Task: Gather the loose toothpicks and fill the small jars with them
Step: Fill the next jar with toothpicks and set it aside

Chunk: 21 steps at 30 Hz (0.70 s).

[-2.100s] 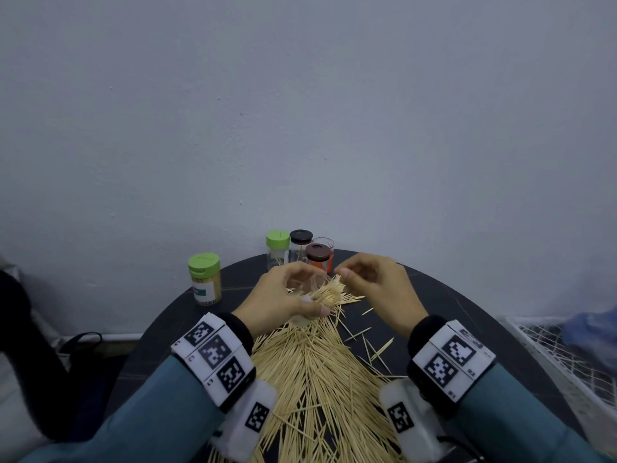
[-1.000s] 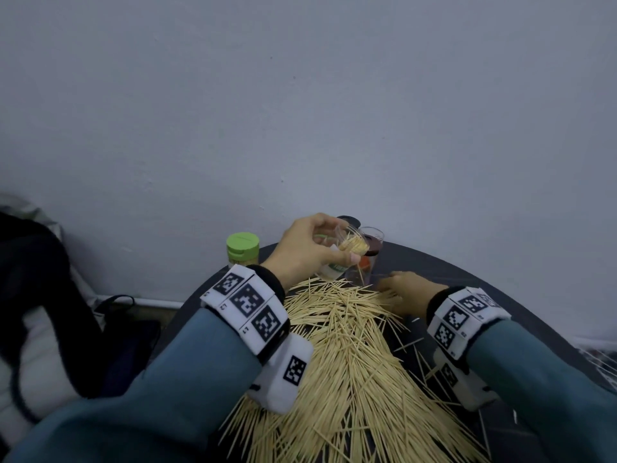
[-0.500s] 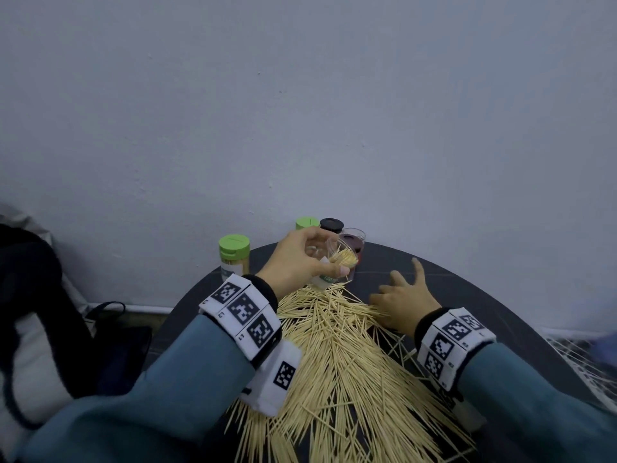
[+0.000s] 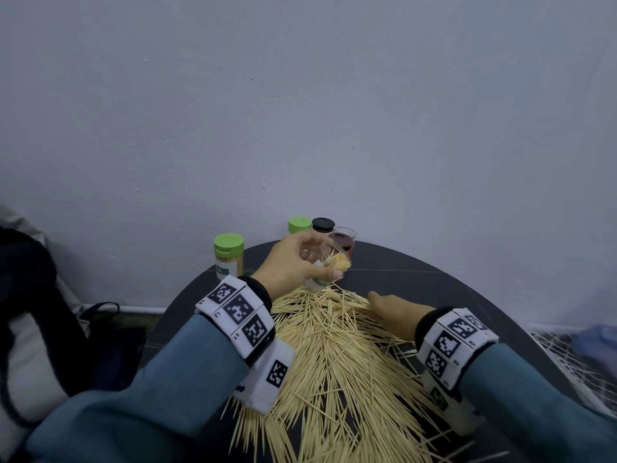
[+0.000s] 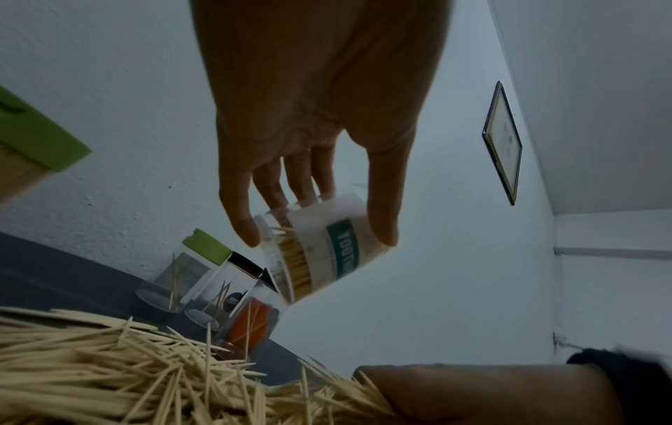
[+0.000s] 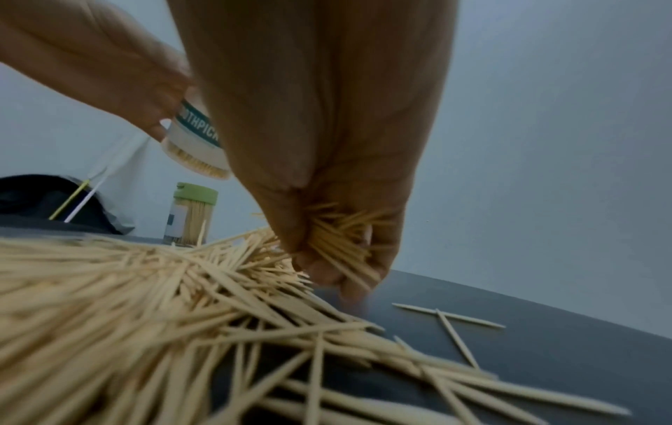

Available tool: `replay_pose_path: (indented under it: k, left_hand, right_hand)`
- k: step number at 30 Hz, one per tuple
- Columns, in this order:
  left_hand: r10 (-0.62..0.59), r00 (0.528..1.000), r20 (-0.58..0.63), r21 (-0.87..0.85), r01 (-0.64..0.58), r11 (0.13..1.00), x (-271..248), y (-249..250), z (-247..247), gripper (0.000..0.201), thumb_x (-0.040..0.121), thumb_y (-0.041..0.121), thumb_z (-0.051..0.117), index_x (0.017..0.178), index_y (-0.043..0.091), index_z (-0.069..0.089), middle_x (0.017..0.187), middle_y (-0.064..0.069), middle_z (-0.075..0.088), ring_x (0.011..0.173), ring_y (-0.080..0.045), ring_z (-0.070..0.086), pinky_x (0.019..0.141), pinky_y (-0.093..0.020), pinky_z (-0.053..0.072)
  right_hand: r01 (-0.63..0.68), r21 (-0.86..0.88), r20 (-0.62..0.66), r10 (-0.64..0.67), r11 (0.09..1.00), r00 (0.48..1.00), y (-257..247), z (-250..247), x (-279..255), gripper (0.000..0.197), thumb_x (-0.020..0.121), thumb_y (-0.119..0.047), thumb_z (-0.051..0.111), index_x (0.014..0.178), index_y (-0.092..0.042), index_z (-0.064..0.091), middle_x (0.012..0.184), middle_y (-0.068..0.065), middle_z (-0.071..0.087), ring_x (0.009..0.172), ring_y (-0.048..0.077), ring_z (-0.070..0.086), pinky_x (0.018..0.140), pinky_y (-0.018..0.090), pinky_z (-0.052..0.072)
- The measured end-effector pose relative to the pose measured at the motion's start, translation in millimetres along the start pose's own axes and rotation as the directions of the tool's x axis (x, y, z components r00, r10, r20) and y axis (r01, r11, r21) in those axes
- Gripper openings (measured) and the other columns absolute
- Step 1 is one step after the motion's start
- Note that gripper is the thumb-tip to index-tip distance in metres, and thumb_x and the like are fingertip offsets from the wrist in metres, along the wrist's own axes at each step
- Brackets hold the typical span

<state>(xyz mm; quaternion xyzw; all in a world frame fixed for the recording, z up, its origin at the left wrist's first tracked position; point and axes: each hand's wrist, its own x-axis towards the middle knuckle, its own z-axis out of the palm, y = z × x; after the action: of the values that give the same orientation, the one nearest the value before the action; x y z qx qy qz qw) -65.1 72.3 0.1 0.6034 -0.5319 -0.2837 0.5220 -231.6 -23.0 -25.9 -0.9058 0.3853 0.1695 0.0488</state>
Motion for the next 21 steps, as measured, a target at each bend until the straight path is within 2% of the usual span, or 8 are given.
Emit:
replay_pose_path:
  k: [3, 7, 8, 10, 11, 13, 18, 21]
  left_hand:
    - [-0.005, 1.000, 0.004, 0.011, 0.005, 1.000, -0.9, 0.2, 0.9, 0.045, 0.067, 0.015, 0.083, 0.103, 0.029, 0.059, 0.115, 0.001, 0.064, 0.111, -0.018, 0.057, 0.099, -0.031, 0.044]
    - [-0.011, 1.000, 0.021, 0.005, 0.010, 1.000, -1.7, 0.4, 1.1, 0.044, 0.068, 0.014, 0.082, 0.101, 0.031, 0.057, 0.115, 0.000, 0.064, 0.112, -0.019, 0.058, 0.100, -0.032, 0.043]
    - [-0.013, 1.000, 0.028, 0.006, 0.012, 1.000, -1.9, 0.1, 1.0, 0.045, 0.068, 0.014, 0.082, 0.101, 0.032, 0.057, 0.116, 0.000, 0.064, 0.112, -0.019, 0.057, 0.101, -0.033, 0.043]
    - [-0.017, 0.999, 0.037, 0.019, 0.016, 1.000, -2.0, -1.0, 1.5, 0.046, 0.067, 0.016, 0.083, 0.103, 0.031, 0.058, 0.117, 0.000, 0.063, 0.113, -0.019, 0.057, 0.102, -0.035, 0.043]
    - [-0.015, 0.999, 0.042, 0.029, 0.014, 0.999, -2.1, -1.3, 2.0, 0.046, 0.067, 0.016, 0.083, 0.104, 0.031, 0.058, 0.117, 0.000, 0.063, 0.114, -0.019, 0.056, 0.102, -0.035, 0.043]
    - [-0.013, 0.998, 0.057, 0.045, 0.010, 0.999, -1.9, -1.4, 3.5, 0.046, 0.066, 0.018, 0.083, 0.103, 0.031, 0.059, 0.117, 0.001, 0.063, 0.113, -0.018, 0.056, 0.102, -0.035, 0.043]
    - [-0.034, 0.997, 0.076, 0.039, 0.031, 0.999, -2.2, -3.0, 6.8, 0.050, 0.065, 0.020, 0.084, 0.104, 0.030, 0.054, 0.117, -0.001, 0.061, 0.110, -0.015, 0.057, 0.087, -0.020, 0.045]
    - [-0.047, 0.995, 0.090, 0.056, 0.042, 0.998, -2.9, -3.1, 8.0, 0.050, 0.066, 0.022, 0.083, 0.103, 0.030, 0.052, 0.116, -0.002, 0.062, 0.108, -0.014, 0.059, 0.086, -0.022, 0.045]
  right_hand:
    - [-0.007, 0.035, -0.001, 0.007, 0.999, 1.000, -0.7, 0.3, -4.4, 0.003, 0.099, -0.004, 0.031, 0.101, -0.007, 0.030, 0.126, 0.022, 0.051, 0.093, 0.020, 0.044, 0.077, 0.027, 0.032]
    - [-0.020, 0.120, 0.015, 0.018, 0.993, 1.000, 2.8, 0.2, -11.3, 0.021, 0.100, -0.007, 0.028, 0.117, 0.002, 0.038, 0.124, 0.022, 0.053, 0.093, 0.022, 0.047, 0.079, 0.029, 0.036]
    - [-0.017, 0.139, 0.017, 0.015, 0.990, 1.000, 4.5, 0.3, -12.9, 0.021, 0.100, -0.006, 0.028, 0.115, 0.002, 0.039, 0.119, 0.021, 0.054, 0.091, 0.021, 0.045, 0.078, 0.029, 0.036]
    - [-0.001, 0.205, -0.004, 0.002, 0.979, 1.000, 7.8, -0.1, -16.3, 0.014, 0.099, -0.006, 0.028, 0.092, -0.007, 0.040, 0.099, 0.015, 0.054, 0.082, 0.020, 0.044, 0.076, 0.028, 0.036]
    - [0.007, 0.252, -0.013, -0.004, 0.968, 1.000, 9.7, -0.8, -18.2, 0.021, 0.099, -0.008, 0.027, 0.080, -0.013, 0.035, 0.089, 0.010, 0.052, 0.075, 0.018, 0.044, 0.076, 0.028, 0.036]
    - [0.033, 0.336, -0.026, -0.026, 0.941, 0.999, 13.1, -3.0, -22.5, 0.028, 0.099, -0.009, 0.027, 0.072, -0.018, 0.029, 0.075, 0.001, 0.049, 0.063, 0.013, 0.042, 0.074, 0.028, 0.038]
    - [0.098, 0.533, -0.043, -0.089, 0.840, 0.995, 12.4, -10.7, -36.8, 0.024, 0.094, 0.000, 0.031, 0.075, -0.013, 0.037, 0.065, 0.000, 0.042, 0.058, 0.011, 0.035, 0.057, 0.022, 0.032]
    - [0.076, 0.609, 0.016, -0.108, 0.790, 0.994, 16.1, -8.7, -35.2, 0.025, 0.092, 0.003, 0.029, 0.080, -0.013, 0.044, 0.065, 0.001, 0.041, 0.057, 0.010, 0.034, 0.053, 0.020, 0.031]
